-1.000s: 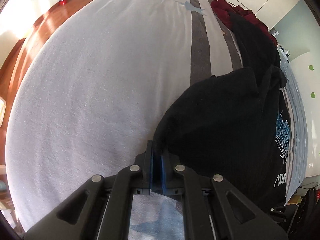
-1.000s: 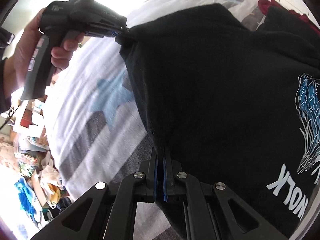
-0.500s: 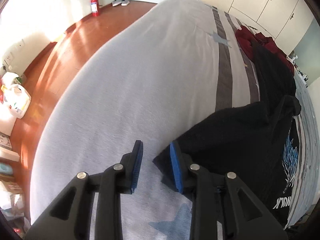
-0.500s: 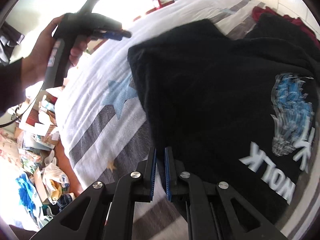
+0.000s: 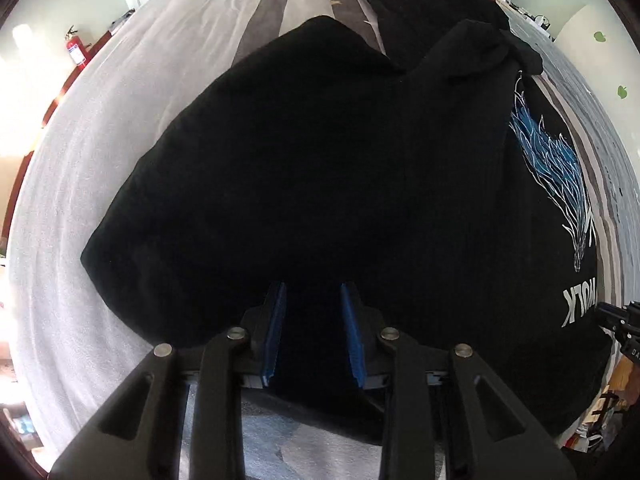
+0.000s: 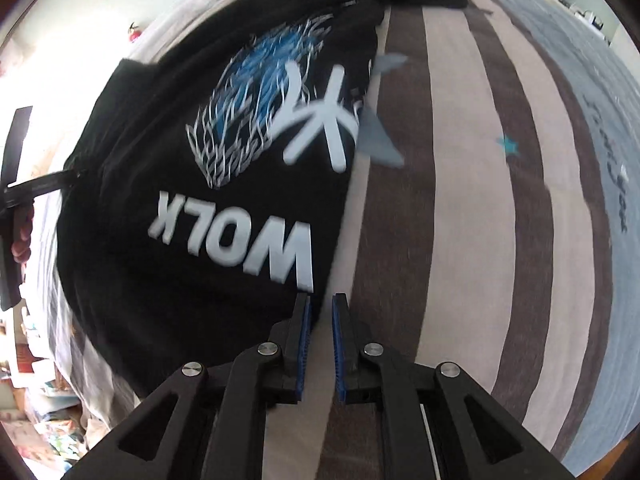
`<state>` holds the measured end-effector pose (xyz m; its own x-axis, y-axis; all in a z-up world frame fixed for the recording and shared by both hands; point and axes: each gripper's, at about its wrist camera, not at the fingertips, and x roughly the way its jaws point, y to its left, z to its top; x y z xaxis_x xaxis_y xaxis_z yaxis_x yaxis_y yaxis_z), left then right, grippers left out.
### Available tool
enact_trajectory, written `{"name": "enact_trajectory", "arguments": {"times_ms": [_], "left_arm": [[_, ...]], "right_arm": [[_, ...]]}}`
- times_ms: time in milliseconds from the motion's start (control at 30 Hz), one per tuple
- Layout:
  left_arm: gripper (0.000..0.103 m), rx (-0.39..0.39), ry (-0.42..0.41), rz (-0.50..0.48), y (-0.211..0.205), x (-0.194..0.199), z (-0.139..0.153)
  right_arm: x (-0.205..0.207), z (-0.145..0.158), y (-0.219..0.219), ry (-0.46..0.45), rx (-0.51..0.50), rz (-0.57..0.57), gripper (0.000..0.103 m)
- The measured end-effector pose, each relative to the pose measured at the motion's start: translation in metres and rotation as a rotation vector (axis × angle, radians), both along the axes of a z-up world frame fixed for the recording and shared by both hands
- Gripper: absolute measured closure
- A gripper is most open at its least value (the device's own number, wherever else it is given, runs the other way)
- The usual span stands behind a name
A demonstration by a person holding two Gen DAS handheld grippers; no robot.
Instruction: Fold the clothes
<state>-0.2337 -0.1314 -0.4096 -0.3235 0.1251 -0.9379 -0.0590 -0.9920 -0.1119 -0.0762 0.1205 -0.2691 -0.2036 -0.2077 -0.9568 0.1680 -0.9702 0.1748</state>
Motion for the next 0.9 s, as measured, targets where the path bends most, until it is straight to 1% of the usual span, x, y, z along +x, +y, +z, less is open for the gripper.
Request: {"name": "enact_trajectory", "arguments": {"times_ms": [100,133,167,200,233,267,300,333,367,400,433,533,600,667,700,733,767,800,833,900], "left_arm": [[0.078,-0.034,-0.005,0.070,-0.007,0.012,0.006],[0.078,-0.024,-0.012,0.087,-0.010,0.017,0.010],[0.075,-0.004,-0.018,0.095,-0.011,0.024,0.014],[0.074,0.017,-0.024,0.101,-0.011,0.030,0.018],[0.070,0.038,-0.029,0.107,-0.012,0.037,0.022],[0.065,0.072,-0.039,0.103,-0.008,0.044,0.025],[0.063,0.107,-0.050,0.097,-0.004,0.051,0.027],[0.059,0.142,-0.061,0.091,0.000,0.057,0.028],[0.054,0.179,-0.077,0.086,0.005,0.063,0.029],[0.052,0.215,-0.093,0.088,0.012,0.068,0.027],[0.050,0.250,-0.110,0.091,0.018,0.073,0.025],[0.050,0.308,-0.153,0.112,0.036,0.083,0.017],[0.049,0.364,-0.193,0.136,0.045,0.083,0.008],[0.047,0.376,-0.212,0.148,0.052,0.084,-0.001],[0.047,0.356,-0.202,0.129,0.059,0.088,0.000],[0.047,0.333,-0.189,0.106,0.067,0.092,0.002],[0.055,0.310,-0.177,0.084,0.074,0.097,0.004],[0.064,0.281,-0.163,0.045,0.080,0.098,0.007],[0.077,0.247,-0.150,0.020,0.086,0.101,0.011],[0.082,0.221,-0.134,0.000,0.083,0.111,0.017]], "right_arm": [[0.011,-0.001,0.014,-0.024,-0.047,-0.025,0.092],[0.013,0.000,0.020,-0.033,-0.069,-0.045,0.092],[0.014,0.002,0.026,-0.037,-0.102,-0.068,0.091],[0.015,0.006,0.032,-0.034,-0.140,-0.091,0.088],[0.014,0.009,0.036,-0.031,-0.181,-0.111,0.081],[0.014,0.012,0.040,-0.029,-0.221,-0.130,0.078],[0.013,0.015,0.043,-0.027,-0.261,-0.146,0.070],[0.012,0.017,0.043,-0.029,-0.297,-0.147,0.060],[0.010,0.017,0.040,-0.034,-0.320,-0.136,0.057],[0.007,0.015,0.037,-0.041,-0.328,-0.119,0.054],[0.005,0.013,0.033,-0.051,-0.335,-0.104,0.054],[0.007,0.001,0.022,-0.110,-0.336,-0.105,0.054],[0.014,-0.006,0.019,-0.155,-0.379,-0.132,0.054],[0.020,-0.011,0.018,-0.177,-0.413,-0.149,0.052],[0.022,-0.011,0.015,-0.175,-0.411,-0.140,0.055],[0.024,-0.012,0.012,-0.170,-0.405,-0.127,0.065],[0.023,-0.012,0.011,-0.166,-0.401,-0.114,0.073],[0.024,-0.011,0.010,-0.161,-0.396,-0.099,0.088],[0.026,-0.010,0.010,-0.152,-0.389,-0.080,0.091],[0.030,-0.006,0.008,-0.136,-0.378,-0.048,0.094]]}}
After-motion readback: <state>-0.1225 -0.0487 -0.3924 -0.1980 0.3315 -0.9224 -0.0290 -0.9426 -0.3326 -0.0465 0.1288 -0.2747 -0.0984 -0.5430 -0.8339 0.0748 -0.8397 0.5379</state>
